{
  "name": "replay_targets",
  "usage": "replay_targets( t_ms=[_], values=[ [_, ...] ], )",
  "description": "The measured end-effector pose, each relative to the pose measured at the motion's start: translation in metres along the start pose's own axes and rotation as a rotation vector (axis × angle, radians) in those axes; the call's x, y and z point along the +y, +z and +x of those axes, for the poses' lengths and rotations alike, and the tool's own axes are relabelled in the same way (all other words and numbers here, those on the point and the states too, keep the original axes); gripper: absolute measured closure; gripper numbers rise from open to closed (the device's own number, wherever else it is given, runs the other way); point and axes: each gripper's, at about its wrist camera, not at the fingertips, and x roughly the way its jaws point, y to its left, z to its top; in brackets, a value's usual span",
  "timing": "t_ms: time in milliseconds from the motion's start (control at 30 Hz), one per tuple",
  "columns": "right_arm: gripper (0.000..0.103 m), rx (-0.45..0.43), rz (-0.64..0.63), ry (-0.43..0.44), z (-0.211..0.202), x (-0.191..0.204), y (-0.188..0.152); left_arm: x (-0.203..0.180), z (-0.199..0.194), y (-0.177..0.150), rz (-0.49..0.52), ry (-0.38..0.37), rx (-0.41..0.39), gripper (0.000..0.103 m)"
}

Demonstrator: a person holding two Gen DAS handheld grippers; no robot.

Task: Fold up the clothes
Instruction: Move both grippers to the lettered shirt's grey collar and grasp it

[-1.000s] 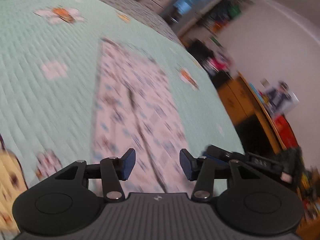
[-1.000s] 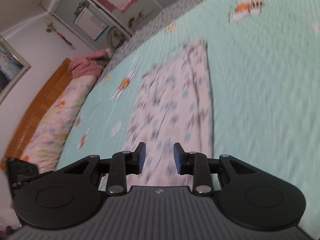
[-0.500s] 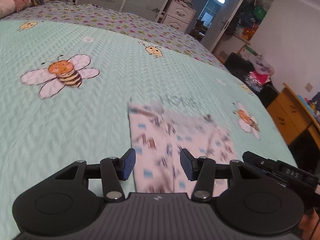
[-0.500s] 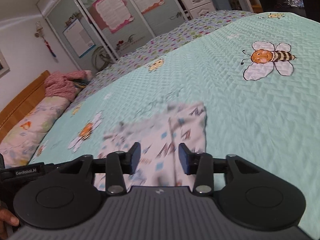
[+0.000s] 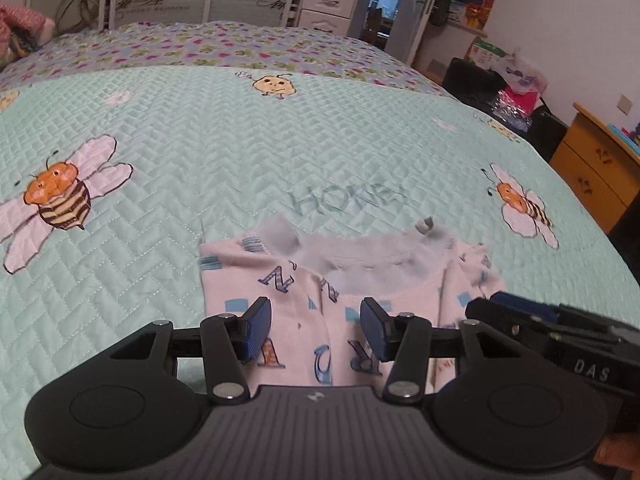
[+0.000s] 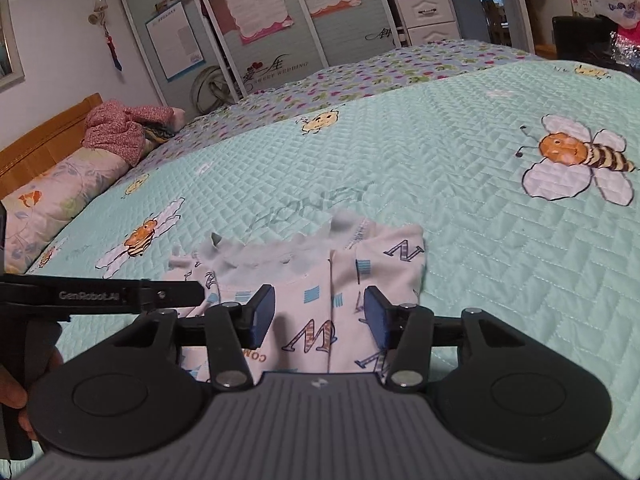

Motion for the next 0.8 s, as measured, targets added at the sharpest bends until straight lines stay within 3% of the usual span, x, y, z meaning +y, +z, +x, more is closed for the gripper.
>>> replay_targets(
  t_ms=[167, 333, 567, 800],
  values=[
    [0.052, 0.017, -0.009, 0.017, 0.005, 0.0, -0.001, -0.007, -0.009, 0.003, 0.01, -0.044, -0.043, 0.051],
    [0.053, 0.018, 0.007, 0.035, 0.003, -0.005, -0.002, -0.012, 0.006, 0.001, 0.036, -0.058, 0.008, 0.051],
    [0.053, 0.017, -0.004, 0.041, 0.002, -0.004, -0.001, -0.007, 0.016, 0.008, -0.006, -0.096, 0.008, 0.052],
    [0.059, 0.018, -0.066, 0.056, 0.004, 0.006, 0.003, -0.015, 0.022, 0.009, 0.037, -0.103, 0.04, 0.054]
  ],
)
